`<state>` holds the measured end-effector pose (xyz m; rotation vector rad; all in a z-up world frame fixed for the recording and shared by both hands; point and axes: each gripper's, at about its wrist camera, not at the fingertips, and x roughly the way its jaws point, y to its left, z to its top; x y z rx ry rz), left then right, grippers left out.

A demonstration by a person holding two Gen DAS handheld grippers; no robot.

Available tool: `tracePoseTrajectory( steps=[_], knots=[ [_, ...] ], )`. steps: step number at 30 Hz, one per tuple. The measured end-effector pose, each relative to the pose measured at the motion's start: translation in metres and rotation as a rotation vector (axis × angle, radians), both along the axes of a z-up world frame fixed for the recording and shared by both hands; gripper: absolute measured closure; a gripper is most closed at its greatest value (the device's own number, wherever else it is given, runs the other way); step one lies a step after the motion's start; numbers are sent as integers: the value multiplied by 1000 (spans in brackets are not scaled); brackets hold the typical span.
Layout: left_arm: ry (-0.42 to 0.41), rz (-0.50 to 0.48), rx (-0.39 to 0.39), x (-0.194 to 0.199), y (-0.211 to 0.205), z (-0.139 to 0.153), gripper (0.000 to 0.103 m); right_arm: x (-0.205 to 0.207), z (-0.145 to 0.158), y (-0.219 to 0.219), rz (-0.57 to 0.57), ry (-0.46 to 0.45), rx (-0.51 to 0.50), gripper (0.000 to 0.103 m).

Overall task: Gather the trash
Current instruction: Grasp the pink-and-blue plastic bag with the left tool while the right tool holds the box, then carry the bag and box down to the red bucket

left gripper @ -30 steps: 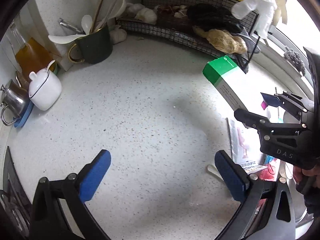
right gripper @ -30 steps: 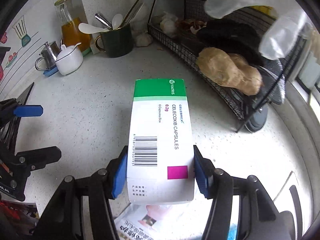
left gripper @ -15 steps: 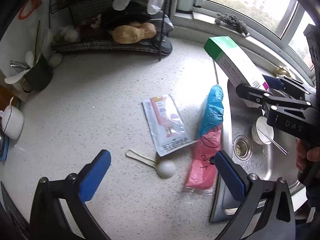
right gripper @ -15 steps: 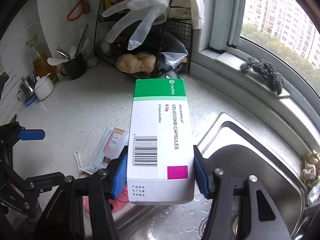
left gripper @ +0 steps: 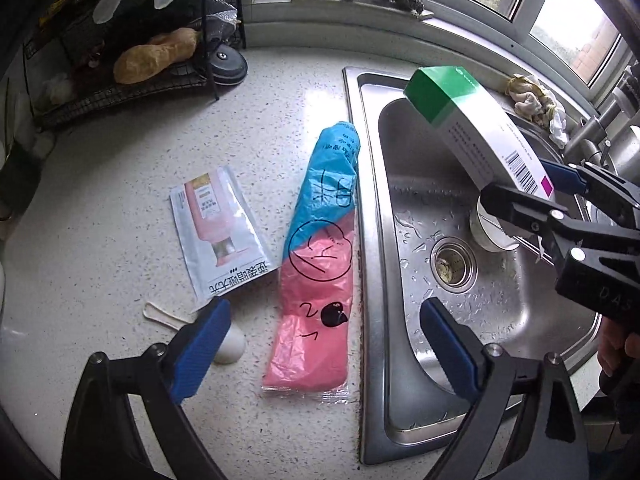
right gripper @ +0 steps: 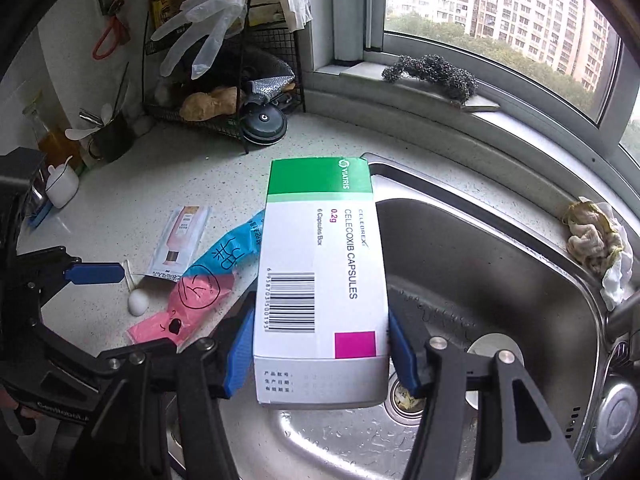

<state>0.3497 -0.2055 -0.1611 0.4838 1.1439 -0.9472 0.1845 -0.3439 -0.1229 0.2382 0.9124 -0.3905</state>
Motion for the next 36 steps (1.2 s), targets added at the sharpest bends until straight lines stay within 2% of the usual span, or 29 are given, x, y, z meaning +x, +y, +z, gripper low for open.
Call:
tracePoseTrajectory(
  steps=[7, 13, 16, 26, 36],
  knots=[
    [9, 10, 54, -2, -10, -21, 39, -2, -6, -10, -10, 12, 22, 48],
    [15, 22, 64, -2, -17, -29, 78, -2, -10, -10, 10, 4, 35, 47],
    [-8, 19, 71, -6, -17, -28, 91, 0, -11, -8, 31, -1, 35, 47],
    [-3, 111, 1, -17, 25, -3, 96, 0, -4, 10, 94, -33, 32, 47],
    [-63, 226, -41, -54, 98, 29, 96, -18, 8, 76, 190, -58, 5, 47]
  ],
)
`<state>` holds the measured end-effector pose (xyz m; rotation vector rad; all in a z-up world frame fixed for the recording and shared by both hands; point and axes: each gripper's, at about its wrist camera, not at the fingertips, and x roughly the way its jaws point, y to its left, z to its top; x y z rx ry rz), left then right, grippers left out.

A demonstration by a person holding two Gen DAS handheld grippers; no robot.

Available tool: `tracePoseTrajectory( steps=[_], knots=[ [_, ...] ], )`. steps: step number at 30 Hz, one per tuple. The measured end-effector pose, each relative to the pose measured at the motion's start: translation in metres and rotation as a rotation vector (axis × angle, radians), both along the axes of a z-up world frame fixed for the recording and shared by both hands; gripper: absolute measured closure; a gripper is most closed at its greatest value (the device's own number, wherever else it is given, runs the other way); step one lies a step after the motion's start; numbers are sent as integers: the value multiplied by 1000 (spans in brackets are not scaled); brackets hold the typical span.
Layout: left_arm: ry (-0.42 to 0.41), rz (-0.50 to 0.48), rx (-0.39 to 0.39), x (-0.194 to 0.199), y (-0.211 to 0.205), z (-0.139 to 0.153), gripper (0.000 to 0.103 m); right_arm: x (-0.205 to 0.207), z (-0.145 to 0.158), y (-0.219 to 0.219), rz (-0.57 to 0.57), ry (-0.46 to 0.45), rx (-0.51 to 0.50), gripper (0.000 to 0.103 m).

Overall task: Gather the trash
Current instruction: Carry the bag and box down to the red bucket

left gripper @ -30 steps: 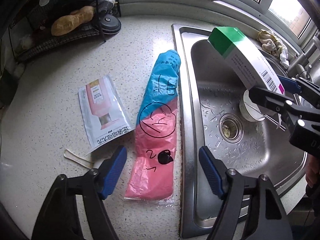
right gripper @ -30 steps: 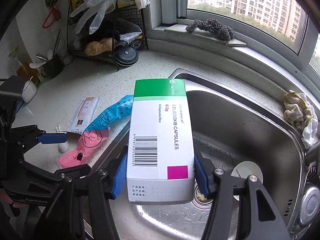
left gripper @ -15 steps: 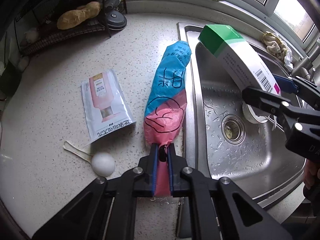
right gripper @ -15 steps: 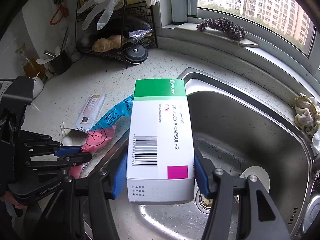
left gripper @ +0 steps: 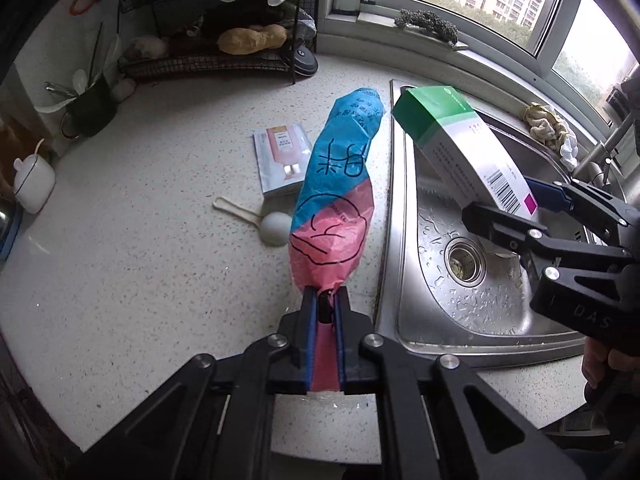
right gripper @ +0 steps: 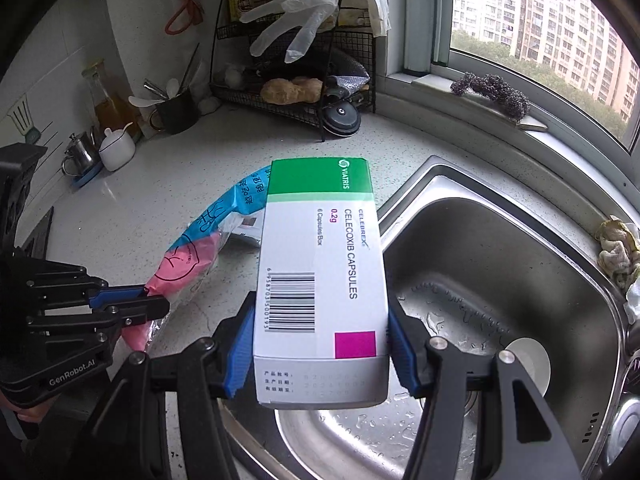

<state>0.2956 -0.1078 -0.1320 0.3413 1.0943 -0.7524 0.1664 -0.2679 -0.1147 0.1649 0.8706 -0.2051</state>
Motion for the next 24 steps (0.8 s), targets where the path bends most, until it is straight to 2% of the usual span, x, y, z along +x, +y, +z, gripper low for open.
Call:
tracePoseTrajectory(
  steps=[8, 13, 17, 24],
  knots=[
    [-49, 108, 2, -47, 76, 19, 96, -31, 7, 70, 104, -27, -23, 47],
    [-56, 177, 16, -84, 126, 19, 96, -52, 3, 117, 180, -33, -22, 47],
    [-34, 243, 26, -113, 165, 12, 96, -63, -7, 152, 251, -17, -11, 47],
    [44, 337, 60, -151, 212, -19, 96, -74, -34, 197, 379, 77, 16, 47]
  ],
)
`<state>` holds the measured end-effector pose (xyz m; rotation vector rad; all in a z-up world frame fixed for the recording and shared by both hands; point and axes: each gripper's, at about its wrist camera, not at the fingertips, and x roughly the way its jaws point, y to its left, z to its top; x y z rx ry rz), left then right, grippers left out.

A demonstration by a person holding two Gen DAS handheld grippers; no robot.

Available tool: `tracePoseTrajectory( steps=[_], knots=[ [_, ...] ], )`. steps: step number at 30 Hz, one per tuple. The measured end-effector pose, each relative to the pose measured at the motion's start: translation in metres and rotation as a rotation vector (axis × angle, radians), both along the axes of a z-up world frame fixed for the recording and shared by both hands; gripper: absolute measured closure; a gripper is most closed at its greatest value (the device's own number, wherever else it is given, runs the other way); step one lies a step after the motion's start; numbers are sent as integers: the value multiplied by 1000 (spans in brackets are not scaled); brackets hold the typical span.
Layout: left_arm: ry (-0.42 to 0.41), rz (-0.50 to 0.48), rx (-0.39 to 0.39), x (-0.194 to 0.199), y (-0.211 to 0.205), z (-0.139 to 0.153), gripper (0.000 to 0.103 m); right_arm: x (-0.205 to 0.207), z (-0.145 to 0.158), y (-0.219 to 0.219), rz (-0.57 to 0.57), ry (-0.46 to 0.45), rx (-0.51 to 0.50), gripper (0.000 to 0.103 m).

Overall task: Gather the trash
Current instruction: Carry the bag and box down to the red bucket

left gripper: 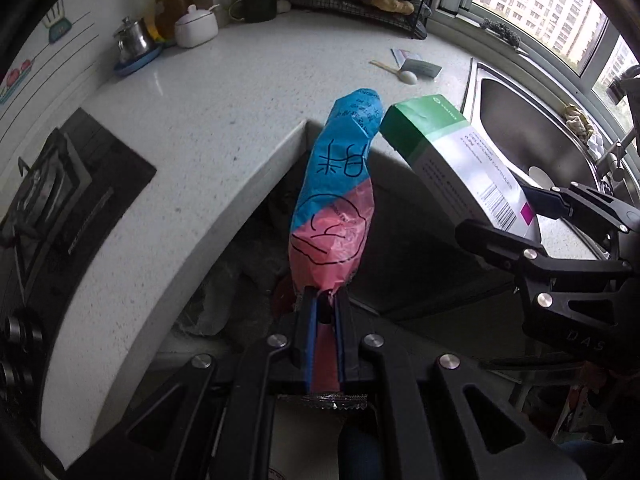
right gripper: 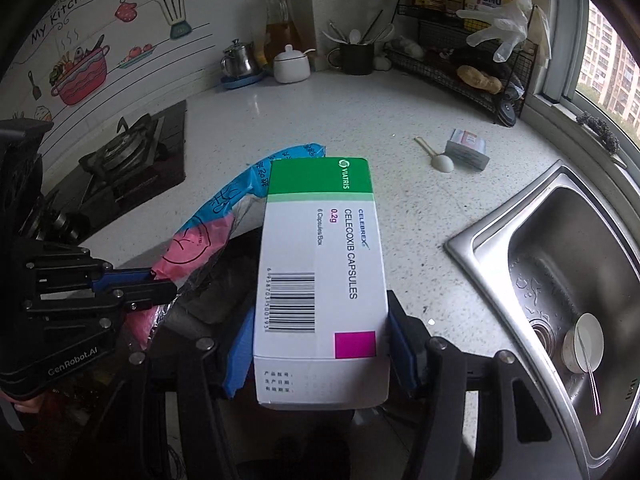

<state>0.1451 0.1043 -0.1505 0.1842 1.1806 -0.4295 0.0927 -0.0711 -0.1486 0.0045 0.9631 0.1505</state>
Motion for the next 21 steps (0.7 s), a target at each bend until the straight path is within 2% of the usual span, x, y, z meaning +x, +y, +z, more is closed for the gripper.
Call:
tracePoseTrajectory(
  steps=[10, 14, 21],
  knots=[
    [142, 112, 35, -39, 37, -68, 96, -14, -63, 37, 121, 139, 1, 47],
    [177, 113, 55, -38, 32, -110, 96, -6, -103, 36, 128, 178, -10, 47],
    [216, 105, 73, -23, 24, -201, 96, 13, -186, 22, 99, 216, -15, 47]
  ],
)
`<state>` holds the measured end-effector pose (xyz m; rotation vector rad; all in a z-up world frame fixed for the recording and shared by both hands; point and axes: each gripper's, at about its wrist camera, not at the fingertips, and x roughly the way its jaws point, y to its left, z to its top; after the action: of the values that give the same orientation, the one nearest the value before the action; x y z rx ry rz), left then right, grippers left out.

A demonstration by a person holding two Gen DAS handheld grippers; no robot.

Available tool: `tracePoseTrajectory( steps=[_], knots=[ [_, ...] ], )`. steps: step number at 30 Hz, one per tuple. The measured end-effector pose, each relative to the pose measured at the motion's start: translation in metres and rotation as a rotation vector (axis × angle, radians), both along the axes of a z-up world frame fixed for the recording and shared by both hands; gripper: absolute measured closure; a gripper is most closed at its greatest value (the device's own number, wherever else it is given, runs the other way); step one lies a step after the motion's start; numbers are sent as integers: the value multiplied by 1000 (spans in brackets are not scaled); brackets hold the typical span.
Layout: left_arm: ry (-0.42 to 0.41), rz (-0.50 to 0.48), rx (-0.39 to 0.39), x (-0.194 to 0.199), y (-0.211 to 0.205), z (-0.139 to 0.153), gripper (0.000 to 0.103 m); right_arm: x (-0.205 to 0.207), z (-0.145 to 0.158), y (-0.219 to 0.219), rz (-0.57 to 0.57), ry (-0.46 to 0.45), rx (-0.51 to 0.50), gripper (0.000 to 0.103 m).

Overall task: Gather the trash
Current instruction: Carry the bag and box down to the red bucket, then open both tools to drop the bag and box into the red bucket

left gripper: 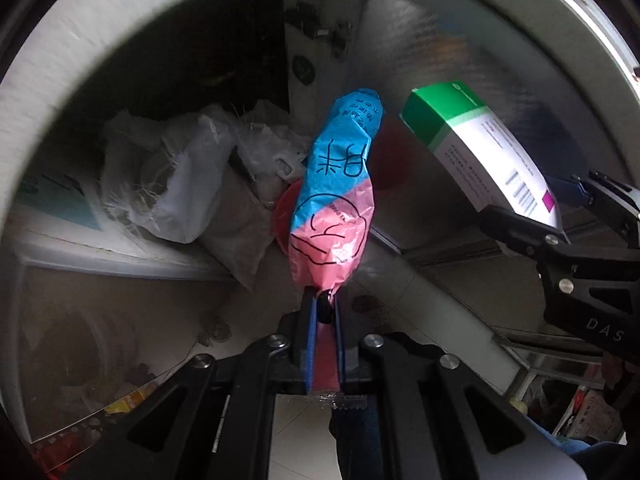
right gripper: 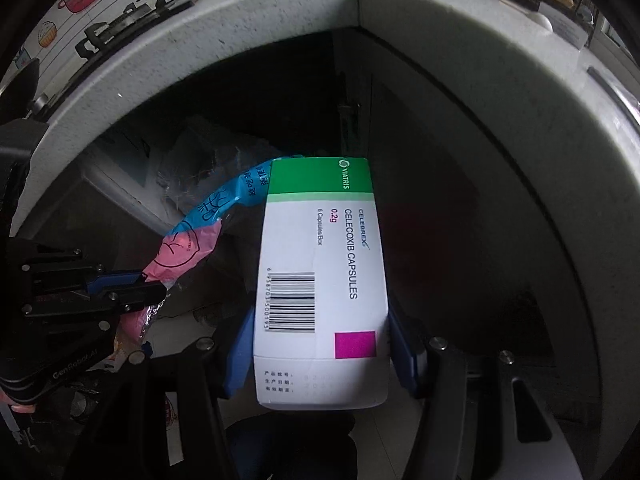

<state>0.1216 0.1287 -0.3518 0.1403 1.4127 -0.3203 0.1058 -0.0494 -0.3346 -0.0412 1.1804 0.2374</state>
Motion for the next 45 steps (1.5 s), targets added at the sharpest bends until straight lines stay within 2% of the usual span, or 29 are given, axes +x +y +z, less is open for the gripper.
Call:
tracePoseTrajectory(
  steps=[6, 9, 15, 16, 18, 19, 20, 30, 35, 36, 37, 40, 43, 45],
  knots=[
    [30, -9, 5, 20, -9, -76, 96, 20, -76, -16, -26, 33, 2, 47],
    [31, -12, 16, 31, -14, -108, 96, 24, -103, -10, -32, 36, 3, 47],
    [19, -24, 17, 52, -24, -149, 94, 41, -143, -7, -30, 31, 3, 47],
    [15, -20, 21, 55, -25, -153, 88, 43, -147, -5, -28, 31, 4, 47],
    [15, -20, 28, 59, -28, -158, 76, 46, -153, -11, -33, 30, 8, 47],
    [13, -20, 31, 61, -30, -160, 65, 43, -152, -13, -36, 31, 12, 47],
    [12, -19, 31, 63, -31, -161, 59, 43, -154, -14, -37, 32, 13, 47],
    [44, -20, 41, 63, -28, -151, 58, 42, -145, -22, -30, 54, 15, 47],
    [40, 26, 34, 57, -15, -140, 57, 48, -141, -16, 13, 74, 18, 47],
    [43, 39, 27, 56, -10, -139, 55, 50, -141, -12, 27, 81, 22, 47],
    [48, 49, 21, 55, -5, -138, 48, 52, -141, -8, 40, 88, 22, 47],
    [41, 70, 21, 53, 7, -137, 45, 58, -143, 3, 77, 95, 23, 47],
    [12, 64, 49, 49, 13, -138, 27, 65, -150, 16, 122, 100, 22, 47],
    [9, 80, 43, 48, 20, -141, 25, 70, -158, 22, 148, 104, 10, 47]
  ],
)
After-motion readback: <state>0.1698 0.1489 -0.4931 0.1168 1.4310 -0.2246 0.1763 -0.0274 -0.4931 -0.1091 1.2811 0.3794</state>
